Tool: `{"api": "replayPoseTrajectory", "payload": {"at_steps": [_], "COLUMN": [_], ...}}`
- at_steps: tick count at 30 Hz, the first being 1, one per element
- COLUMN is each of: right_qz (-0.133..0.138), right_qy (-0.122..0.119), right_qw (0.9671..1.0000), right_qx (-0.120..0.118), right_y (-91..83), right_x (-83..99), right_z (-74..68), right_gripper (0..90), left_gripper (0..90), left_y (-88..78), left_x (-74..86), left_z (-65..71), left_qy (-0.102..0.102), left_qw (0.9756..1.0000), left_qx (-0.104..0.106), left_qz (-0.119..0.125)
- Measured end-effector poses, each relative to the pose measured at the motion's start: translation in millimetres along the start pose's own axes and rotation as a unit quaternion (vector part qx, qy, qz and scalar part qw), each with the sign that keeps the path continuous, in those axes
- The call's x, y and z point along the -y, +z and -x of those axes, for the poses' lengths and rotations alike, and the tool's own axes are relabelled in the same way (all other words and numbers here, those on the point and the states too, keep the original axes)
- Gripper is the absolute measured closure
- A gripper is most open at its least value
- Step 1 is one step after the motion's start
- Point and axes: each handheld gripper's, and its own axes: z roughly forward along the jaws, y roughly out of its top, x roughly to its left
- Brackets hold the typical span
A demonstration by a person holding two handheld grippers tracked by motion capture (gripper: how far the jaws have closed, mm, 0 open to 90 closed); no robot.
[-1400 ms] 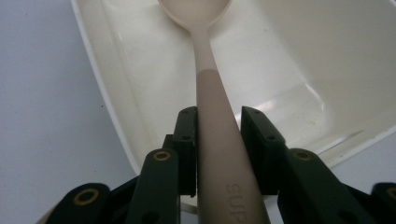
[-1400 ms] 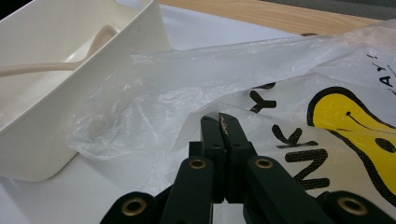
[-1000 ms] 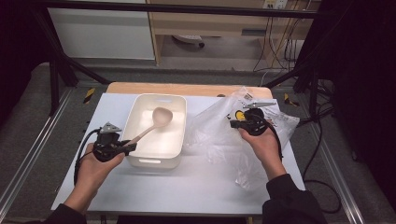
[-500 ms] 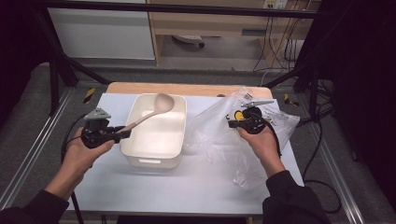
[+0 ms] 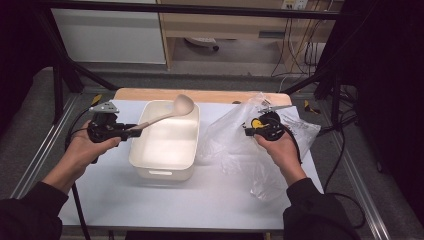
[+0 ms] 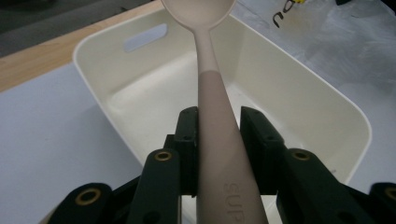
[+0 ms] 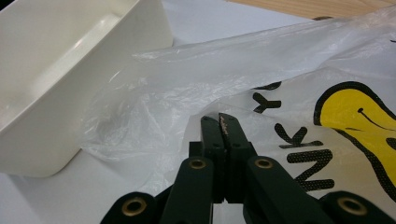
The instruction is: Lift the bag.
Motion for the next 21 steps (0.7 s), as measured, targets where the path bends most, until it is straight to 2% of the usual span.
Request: {"api": "replayPoseTrajectory", "payload": {"at_steps": [2, 9, 17, 21], "right_qz": [0.0, 0.001, 0.0, 0.0], "right_qy": [-0.001, 0.001, 0.011, 0.009], "right_qw": [1.0, 1.0, 0.9999, 0.9999], "right_qx": [0.0, -0.001, -0.007, -0.008], "right_y": [-0.2, -2.8, -6.1, -6.9], "right_x": [-0.4, -0.5, -1.3, -2.2], "right_z": [0.5, 2.0, 4.1, 2.8], "right_gripper": [90.0, 90.0, 90.0, 90.0], "left_gripper": [68.6, 68.5, 68.5, 68.5], "left_y": [4.6, 8.1, 9.7, 11.5], "left_x": [-0.7, -5.0, -11.7, -10.9], "left_z": [3.9, 18.2, 36.0, 44.4], "left_qy": [0.014, 0.032, 0.05, 0.056], "left_qw": [0.9998, 0.9992, 0.9981, 0.9974], "left_qx": [0.003, 0.017, 0.036, 0.044], "left_qz": [-0.013, -0.019, -0.01, -0.01]}}
